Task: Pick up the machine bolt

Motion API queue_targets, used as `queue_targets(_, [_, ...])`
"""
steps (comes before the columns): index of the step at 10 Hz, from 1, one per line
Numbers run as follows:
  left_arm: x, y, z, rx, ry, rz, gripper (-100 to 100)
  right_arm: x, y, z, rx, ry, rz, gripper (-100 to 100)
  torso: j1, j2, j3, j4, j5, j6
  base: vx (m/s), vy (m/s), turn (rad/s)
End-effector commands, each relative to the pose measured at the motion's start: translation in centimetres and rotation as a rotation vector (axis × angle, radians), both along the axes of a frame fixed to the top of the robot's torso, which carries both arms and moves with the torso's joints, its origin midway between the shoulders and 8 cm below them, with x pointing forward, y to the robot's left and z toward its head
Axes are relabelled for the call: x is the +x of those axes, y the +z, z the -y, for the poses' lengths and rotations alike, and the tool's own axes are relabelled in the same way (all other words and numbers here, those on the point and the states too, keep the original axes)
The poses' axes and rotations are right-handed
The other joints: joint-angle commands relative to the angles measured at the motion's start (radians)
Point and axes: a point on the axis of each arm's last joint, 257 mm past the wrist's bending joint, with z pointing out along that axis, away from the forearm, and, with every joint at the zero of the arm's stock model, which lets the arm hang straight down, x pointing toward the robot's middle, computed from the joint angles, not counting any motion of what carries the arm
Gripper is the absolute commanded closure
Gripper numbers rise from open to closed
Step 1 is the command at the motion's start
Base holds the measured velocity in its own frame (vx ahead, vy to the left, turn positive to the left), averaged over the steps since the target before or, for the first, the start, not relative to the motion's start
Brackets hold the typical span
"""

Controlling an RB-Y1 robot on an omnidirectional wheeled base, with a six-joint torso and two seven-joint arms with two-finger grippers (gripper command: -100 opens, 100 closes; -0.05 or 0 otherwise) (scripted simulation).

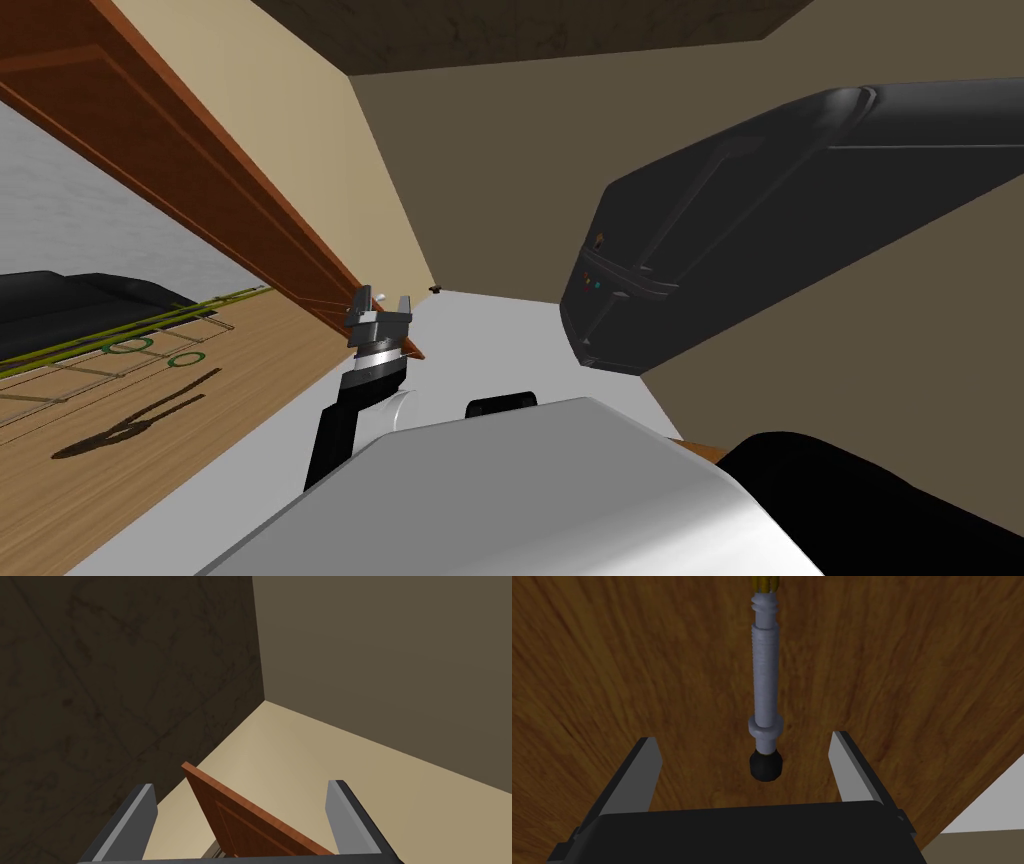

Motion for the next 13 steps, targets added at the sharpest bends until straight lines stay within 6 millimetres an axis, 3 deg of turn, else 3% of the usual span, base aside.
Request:
queue_targets(1, [0.0,0.0,0.0,0.0,0.0,0.0,0,-0.2,0.0,-0.6,-0.006,0.021,0.002,-100,0.0,0.0,0.0,0.0,0.0,0.0,0.068,-0.067,-0.084])
queue_targets(3, [0.0,0.0,0.0,0.0,0.0,0.0,0,0.3,0.1,-0.4,-0.013,0.021,0.019,-100,0.0,-0.001,-0.001,0.0,0.0,-0.002,0.026,-0.033,0.034])
queue_targets(4, [0.0,0.0,0.0,0.0,0.0,0.0,0,-0.6,-0.3,-1.9,-0.007,0.046,-0.002,-100,0.001,0.001,0.0,0.0,0.0,-0.001,0.057,-0.081,-0.204])
queue_targets(7, [0.0,0.0,0.0,0.0,0.0,0.0,0,0.0,-0.2,-1.5,-0.021,0.045,0.023,-100,0.0,0.0,0.0,0.0,0.0,-0.002,0.032,-0.04,-0.018])
queue_targets(8, [0.0,0.0,0.0,0.0,0.0,0.0,0,-1.1,-0.5,-3.2,-0.011,0.061,-0.002,-100,0.002,0.001,0.0,0.0,0.0,-0.001,0.047,-0.061,-0.185])
queue_targets(12, [0.0,0.0,0.0,0.0,0.0,0.0,0,-0.5,-0.5,-2.8,-0.025,0.068,0.018,-100,0.002,0.001,0.0,0.0,0.0,-0.001,0.03,-0.029,-0.02])
queue_targets(13, [0.0,0.0,0.0,0.0,0.0,0.0,0,-1.7,-0.7,-4.6,-0.012,0.077,-0.01,-100,0.002,0.002,0.001,0.001,0.0,-0.001,0.062,-0.064,-0.173])
